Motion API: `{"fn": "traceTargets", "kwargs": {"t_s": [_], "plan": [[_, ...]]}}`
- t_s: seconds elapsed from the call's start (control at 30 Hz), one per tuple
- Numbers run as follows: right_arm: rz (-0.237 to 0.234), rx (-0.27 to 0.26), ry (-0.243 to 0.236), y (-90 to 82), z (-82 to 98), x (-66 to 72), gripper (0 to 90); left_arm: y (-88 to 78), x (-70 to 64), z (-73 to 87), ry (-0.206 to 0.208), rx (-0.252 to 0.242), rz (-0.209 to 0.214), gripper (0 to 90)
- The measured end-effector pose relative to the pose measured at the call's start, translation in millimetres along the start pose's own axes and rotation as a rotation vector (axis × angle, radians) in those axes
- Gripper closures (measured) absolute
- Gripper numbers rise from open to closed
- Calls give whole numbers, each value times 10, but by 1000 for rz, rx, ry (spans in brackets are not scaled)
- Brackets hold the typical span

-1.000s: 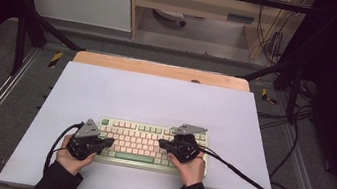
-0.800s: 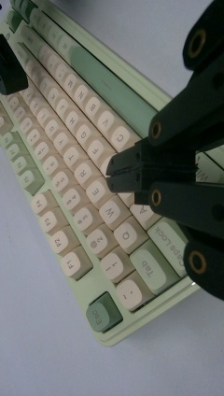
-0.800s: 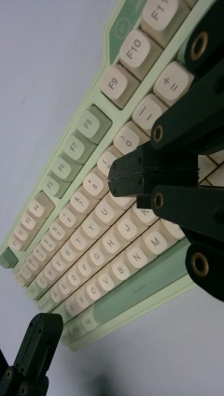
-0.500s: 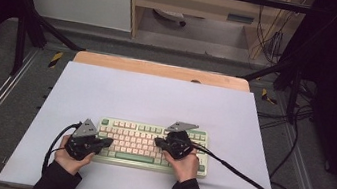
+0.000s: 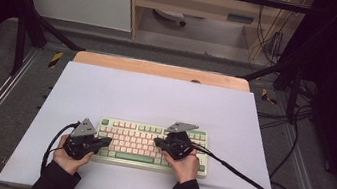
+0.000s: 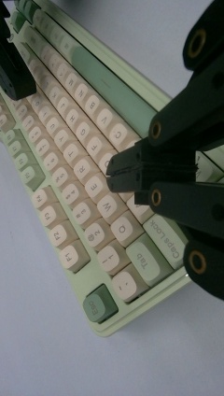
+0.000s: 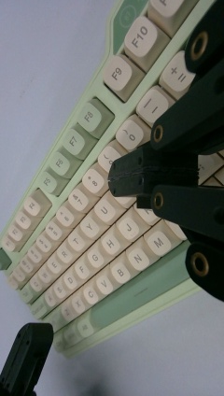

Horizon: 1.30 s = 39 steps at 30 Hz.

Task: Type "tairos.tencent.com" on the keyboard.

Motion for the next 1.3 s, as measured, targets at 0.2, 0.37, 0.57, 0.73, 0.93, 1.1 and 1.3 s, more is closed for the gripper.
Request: {"fn": "traceTargets", "kwargs": {"t_s": [0.2,0.37,0.57,0.73,0.93,1.1,1.3], "plan": [[-20,-12,-3,-87,-4,76,900,-5,6,-1,0,-1,-2,899],[-34,-17,-14,-110,1,137,900,-13,9,-6,-1,-7,-2,899],[-54,-11,-20,-83,23,212,900,-14,12,-5,-1,-6,-2,898],[-63,1,-15,-43,60,242,900,-15,13,-5,-2,-7,-2,899],[-71,10,-20,5,98,277,900,-11,11,-4,1,-5,-2,899],[-75,22,-23,48,135,286,900,-9,10,-1,2,-4,-1,899],[-75,32,-22,79,166,288,900,-12,12,-2,2,-5,-2,899]]}}
Point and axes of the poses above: each handheld gripper's, and its own axes: y roughly forward along the jaws, z roughly out of its underside, x roughly to its left, the point moved 6 cm from there along y, roughly forward along the jaws, and after that the axes turned 11 degrees about y, right-handed, at the moved point
